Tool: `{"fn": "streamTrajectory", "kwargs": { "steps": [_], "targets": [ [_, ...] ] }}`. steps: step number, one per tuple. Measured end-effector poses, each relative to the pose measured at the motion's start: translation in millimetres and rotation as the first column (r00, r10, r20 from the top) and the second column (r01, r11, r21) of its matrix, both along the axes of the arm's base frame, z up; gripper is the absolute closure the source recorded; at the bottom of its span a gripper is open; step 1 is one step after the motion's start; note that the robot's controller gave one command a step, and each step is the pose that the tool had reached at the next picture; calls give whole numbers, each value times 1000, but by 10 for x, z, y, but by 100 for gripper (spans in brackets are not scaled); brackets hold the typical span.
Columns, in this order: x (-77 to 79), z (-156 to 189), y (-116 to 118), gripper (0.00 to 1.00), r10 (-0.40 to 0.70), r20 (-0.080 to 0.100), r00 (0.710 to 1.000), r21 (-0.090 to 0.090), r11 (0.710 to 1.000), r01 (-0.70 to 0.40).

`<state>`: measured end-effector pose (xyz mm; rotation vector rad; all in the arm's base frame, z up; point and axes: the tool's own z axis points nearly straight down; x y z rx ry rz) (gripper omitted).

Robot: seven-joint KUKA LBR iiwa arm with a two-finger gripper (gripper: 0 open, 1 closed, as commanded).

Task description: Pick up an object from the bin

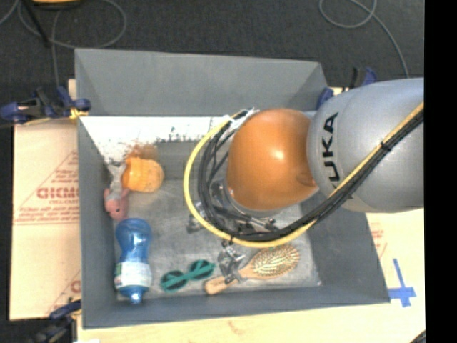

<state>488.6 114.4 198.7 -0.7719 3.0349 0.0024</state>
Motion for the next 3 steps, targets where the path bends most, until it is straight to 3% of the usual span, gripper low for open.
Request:
{"fn": "streamTrajectory", "kwargs": {
  "steps": [1, 2, 3],
  "targets": [
    [-91, -298, 49, 0, 182, -9, 983, -4, 983, -182],
    [-5, -1207, 49, 100, 225, -6, 974, -2, 974, -225],
    [9, -1204, 54, 0, 224, -2, 975, -1, 975, -224]
  ]
}}
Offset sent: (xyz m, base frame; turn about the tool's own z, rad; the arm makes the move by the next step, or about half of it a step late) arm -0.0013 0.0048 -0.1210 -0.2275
